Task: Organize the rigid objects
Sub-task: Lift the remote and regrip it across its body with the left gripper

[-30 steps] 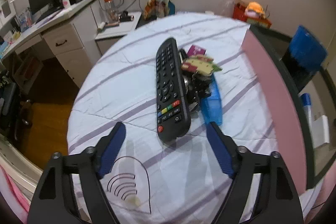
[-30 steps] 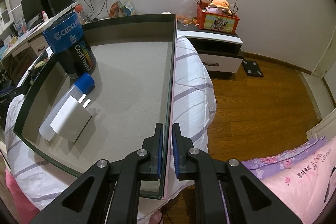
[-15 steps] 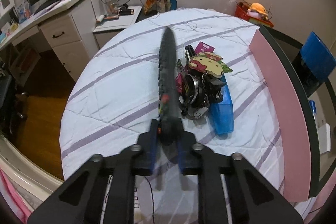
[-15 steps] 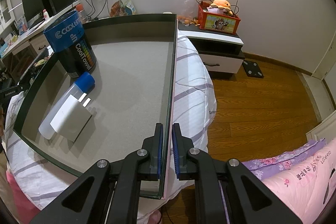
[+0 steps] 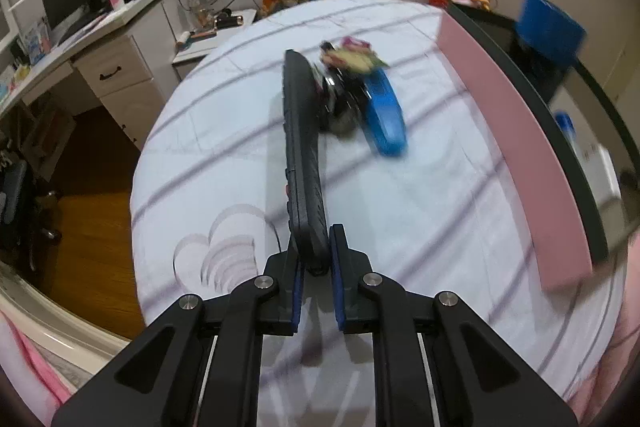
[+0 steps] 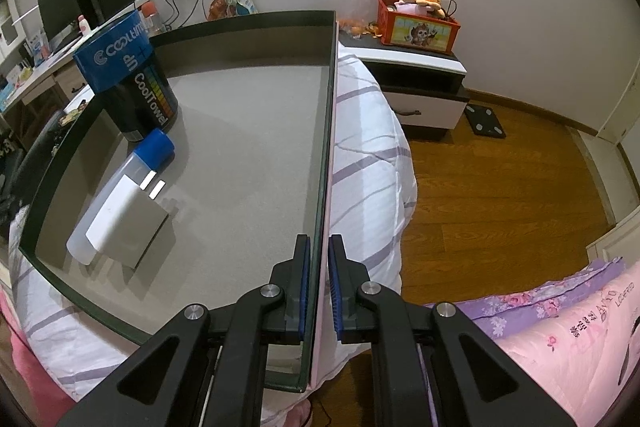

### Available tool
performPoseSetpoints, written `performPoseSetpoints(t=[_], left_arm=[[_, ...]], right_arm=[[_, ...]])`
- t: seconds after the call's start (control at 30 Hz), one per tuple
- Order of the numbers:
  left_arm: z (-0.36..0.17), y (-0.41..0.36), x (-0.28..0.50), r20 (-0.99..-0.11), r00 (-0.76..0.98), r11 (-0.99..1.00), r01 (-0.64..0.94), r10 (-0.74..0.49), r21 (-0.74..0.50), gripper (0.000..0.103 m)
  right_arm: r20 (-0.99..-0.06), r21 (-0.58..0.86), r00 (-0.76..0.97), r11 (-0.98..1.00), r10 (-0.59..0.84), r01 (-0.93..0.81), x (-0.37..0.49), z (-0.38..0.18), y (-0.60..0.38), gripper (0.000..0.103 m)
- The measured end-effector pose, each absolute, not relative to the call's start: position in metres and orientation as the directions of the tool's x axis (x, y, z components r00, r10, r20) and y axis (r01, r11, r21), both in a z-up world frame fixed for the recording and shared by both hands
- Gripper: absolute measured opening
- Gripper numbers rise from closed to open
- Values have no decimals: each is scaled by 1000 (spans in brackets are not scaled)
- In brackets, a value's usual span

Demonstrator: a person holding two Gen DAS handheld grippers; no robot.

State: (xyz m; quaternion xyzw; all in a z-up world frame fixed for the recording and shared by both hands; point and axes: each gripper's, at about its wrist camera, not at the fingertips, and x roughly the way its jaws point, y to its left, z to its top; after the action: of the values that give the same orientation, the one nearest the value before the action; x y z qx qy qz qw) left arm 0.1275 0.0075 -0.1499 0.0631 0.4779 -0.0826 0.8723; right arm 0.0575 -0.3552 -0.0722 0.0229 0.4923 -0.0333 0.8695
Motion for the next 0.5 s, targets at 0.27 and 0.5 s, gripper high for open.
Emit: performPoseSetpoints(t=[0.27, 0.5], left_arm=[[-144, 15, 121, -837, 539, 983, 182, -93, 9, 30], [-136, 9, 150, -823, 559, 986, 166, -102, -9, 74]], right_arm=[[-866, 12, 499, 997, -29, 79, 61, -75, -357, 10], [-868, 15, 497, 997, -25, 77, 64, -76, -358, 11]])
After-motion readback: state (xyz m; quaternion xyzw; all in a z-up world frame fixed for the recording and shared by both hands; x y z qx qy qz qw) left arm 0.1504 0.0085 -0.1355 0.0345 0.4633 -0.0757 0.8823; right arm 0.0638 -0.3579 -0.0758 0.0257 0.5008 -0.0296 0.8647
